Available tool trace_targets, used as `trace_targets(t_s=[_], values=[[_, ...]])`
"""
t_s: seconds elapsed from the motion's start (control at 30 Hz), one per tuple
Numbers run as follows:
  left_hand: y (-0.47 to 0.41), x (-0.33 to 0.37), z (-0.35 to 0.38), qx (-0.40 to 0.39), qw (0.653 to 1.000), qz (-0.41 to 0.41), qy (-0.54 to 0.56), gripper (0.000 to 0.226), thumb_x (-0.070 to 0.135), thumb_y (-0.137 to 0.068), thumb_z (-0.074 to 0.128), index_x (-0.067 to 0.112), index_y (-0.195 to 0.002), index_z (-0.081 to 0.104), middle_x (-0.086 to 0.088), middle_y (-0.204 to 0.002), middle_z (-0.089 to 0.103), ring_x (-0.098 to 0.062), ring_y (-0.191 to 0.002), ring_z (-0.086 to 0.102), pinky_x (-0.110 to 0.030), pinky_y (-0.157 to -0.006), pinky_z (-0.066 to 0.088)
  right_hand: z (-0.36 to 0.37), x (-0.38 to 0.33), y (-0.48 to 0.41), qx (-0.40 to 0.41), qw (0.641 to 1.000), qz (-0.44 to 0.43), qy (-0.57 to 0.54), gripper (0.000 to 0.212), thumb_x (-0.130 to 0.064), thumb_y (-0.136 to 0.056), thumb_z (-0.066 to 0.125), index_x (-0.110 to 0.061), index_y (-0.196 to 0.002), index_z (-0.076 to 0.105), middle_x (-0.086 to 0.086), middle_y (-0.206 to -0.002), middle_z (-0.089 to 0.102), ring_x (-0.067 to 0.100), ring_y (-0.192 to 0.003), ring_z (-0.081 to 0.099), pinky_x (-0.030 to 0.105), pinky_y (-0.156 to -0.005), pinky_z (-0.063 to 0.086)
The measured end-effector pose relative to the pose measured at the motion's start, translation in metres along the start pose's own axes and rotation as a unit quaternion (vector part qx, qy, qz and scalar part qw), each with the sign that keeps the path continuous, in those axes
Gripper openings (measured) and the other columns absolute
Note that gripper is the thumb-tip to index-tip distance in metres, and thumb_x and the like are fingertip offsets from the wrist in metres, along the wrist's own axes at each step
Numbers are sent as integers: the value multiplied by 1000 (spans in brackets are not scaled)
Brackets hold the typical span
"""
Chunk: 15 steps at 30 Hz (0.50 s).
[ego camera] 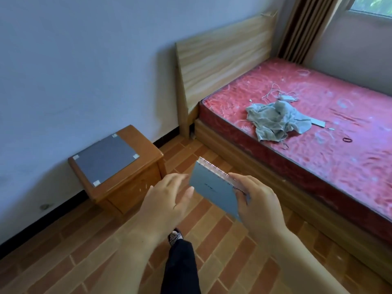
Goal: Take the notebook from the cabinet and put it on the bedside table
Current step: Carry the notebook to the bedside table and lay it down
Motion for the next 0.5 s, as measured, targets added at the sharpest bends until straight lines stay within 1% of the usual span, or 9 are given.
trace_targets(t_s=[0.1,0.17,0.2,0.23,0.3,0.33,0.37,0.43,0.5], values=[[-49,-15,-13,11,1000,-3,-10,43,50,-92,34,34,-131,41,16,-137,42,9,-114,30,-47,-106,33,21,-8,-51,-17,1000,-9,15,37,-7,-84,57,-25,-115,62,-7,-108,67,11,-92,60,20,-70,44],[-108,-52,-35,3,1000,-24,-8,45,51,-91,34,32,-131,42,14,-138,42,4,-121,34,-46,-106,34,51,-15,-119,-27,999,-16,10,38,-5,-83,57,-25,-115,62,-7,-107,67,13,-92,62,24,-71,48],[-113,-52,-36,5,1000,-13,-24,46,52,-91,33,32,-131,42,14,-138,43,0,-124,36,-46,-106,34,51,-18,-123,-26,999,-17,10,39,-5,-82,57,-25,-115,62,-7,-107,67,13,-92,62,24,-72,48],[-121,-55,-41,4,999,-10,-37,46,53,-91,33,33,-131,42,14,-138,43,-3,-126,37,-45,-106,34,53,-19,-131,-29,999,-13,18,38,-5,-82,57,-25,-115,62,-7,-107,67,13,-93,62,21,-72,46],[-152,-77,-60,2,999,-21,-43,45,52,-91,33,33,-131,43,16,-137,44,-3,-126,38,-37,-108,32,71,-25,-168,-39,999,-23,16,36,-7,-83,58,-24,-115,62,-8,-108,67,10,-94,60,13,-72,40],[-170,-88,-71,7,998,-28,-51,45,51,-92,33,33,-131,43,16,-137,44,-3,-125,38,-32,-107,30,81,-29,-188,-45,999,-22,15,35,-8,-84,57,-24,-115,62,-9,-108,66,9,-95,60,12,-72,39],[-186,-97,-81,12,998,-34,-59,44,50,-92,33,32,-132,42,16,-137,44,-3,-124,39,-31,-106,30,91,-34,-206,-53,998,-21,16,36,-8,-84,57,-25,-115,62,-9,-108,66,9,-95,60,13,-73,40],[-211,-115,-94,10,996,-44,-70,44,50,-93,33,32,-132,41,14,-138,43,-5,-124,40,-35,-106,32,110,-45,-239,-51,998,-35,12,37,-5,-83,58,-26,-114,63,-9,-107,67,11,-94,61,19,-74,44],[-225,-135,-102,8,996,-64,-65,44,50,-92,33,32,-132,41,13,-138,43,-6,-124,41,-39,-106,34,129,-52,-264,-58,997,-42,14,38,-3,-82,58,-25,-114,63,-8,-106,67,12,-93,62,21,-72,45]])
Point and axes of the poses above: each hand's wrist, its own y-axis away from the middle knuckle, its own z-axis out of the palm, x = y × z, the point moved 10 cm from there along -y, towards the middle knuckle
